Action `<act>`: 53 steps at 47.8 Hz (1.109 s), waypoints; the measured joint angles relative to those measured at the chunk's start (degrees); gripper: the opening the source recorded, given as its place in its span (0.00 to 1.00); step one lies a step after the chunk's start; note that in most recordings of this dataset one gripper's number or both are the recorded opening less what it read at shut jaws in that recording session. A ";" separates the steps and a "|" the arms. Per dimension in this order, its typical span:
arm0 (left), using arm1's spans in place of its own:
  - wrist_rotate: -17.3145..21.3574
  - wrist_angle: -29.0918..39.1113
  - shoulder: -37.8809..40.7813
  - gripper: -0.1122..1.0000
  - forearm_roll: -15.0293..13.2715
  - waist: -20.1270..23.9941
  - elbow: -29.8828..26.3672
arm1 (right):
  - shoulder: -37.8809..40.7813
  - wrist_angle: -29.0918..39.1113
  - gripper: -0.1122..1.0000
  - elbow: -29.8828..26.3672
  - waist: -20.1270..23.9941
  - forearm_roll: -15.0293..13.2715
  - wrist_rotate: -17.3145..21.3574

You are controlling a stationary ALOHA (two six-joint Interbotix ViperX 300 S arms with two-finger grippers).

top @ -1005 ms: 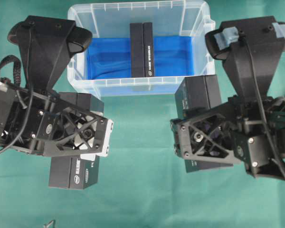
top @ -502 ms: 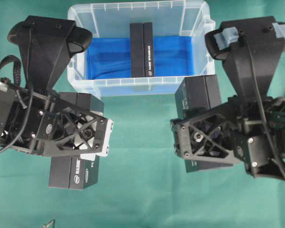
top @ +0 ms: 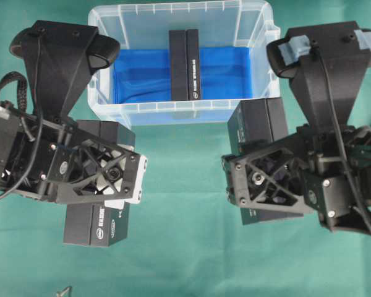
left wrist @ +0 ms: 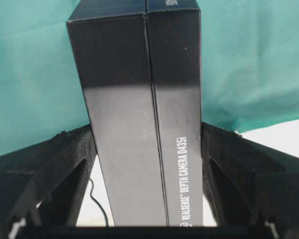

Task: Take the box out of the case with both arms.
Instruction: 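Carry both held boxes forward and lower them toward the table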

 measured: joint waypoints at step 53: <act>-11.69 -25.49 0.88 0.68 0.53 -3.16 29.97 | 3.78 -22.24 0.70 24.79 0.26 4.13 8.61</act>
